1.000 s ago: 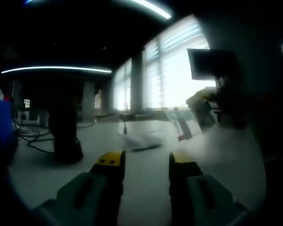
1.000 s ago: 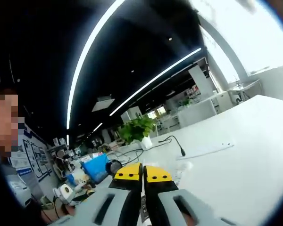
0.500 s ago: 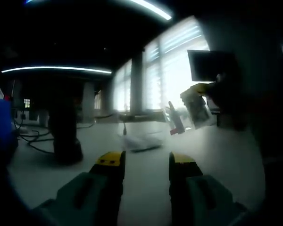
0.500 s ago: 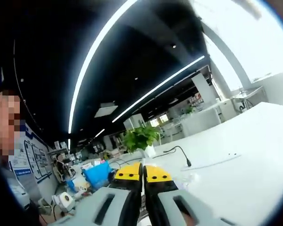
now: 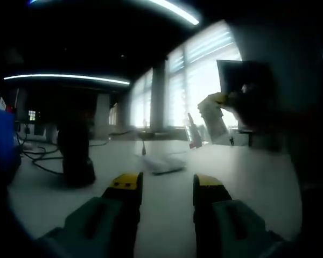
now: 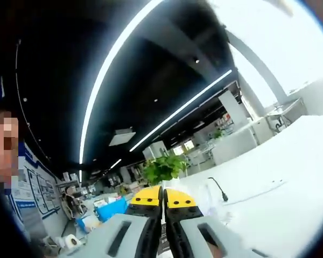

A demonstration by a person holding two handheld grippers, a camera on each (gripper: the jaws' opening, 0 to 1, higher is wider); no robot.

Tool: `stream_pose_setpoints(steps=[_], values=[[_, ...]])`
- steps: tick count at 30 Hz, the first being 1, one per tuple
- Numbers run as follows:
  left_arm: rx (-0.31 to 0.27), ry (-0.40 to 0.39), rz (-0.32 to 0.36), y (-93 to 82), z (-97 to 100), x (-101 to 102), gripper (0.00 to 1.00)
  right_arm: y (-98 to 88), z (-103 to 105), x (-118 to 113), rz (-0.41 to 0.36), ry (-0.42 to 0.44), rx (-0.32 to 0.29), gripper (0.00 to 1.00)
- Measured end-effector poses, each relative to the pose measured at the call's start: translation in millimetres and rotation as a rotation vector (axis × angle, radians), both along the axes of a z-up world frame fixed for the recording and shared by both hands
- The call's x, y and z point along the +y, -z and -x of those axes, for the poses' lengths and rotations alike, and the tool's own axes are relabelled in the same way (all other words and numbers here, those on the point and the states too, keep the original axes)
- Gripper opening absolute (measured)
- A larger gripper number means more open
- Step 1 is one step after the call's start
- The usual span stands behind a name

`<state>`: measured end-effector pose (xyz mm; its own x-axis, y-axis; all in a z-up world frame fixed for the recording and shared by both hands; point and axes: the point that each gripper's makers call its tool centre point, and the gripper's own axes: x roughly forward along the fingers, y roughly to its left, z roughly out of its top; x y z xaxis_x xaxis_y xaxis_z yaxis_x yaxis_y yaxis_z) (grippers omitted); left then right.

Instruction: Clip sheet goods on table flip sheet goods clip sheet goods scan sheet goods put sheet goods back to table

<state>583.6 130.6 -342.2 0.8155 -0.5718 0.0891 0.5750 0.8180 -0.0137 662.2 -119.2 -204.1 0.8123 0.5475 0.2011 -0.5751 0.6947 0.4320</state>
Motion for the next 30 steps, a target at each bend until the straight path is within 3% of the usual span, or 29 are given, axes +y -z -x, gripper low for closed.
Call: stream_pose_setpoints(steps=[1, 4, 30], values=[[0.001, 0.001, -0.002, 0.5, -0.1, -0.3, 0.3, -2.7, -15.5, 5.8, -0.002, 0.0, 0.002, 0.0], [0.024, -0.011, -0.016, 6.3, -2.9, 0.9, 0.3, -4.9, -31.1, 13.6, -0.006, -0.002, 0.008, 0.0], [0.036, -0.028, -0.028, 11.2, -4.0, 4.4, 0.4, -16.6, -71.7, 62.4, -0.003, 0.01, -0.025, 0.0]])
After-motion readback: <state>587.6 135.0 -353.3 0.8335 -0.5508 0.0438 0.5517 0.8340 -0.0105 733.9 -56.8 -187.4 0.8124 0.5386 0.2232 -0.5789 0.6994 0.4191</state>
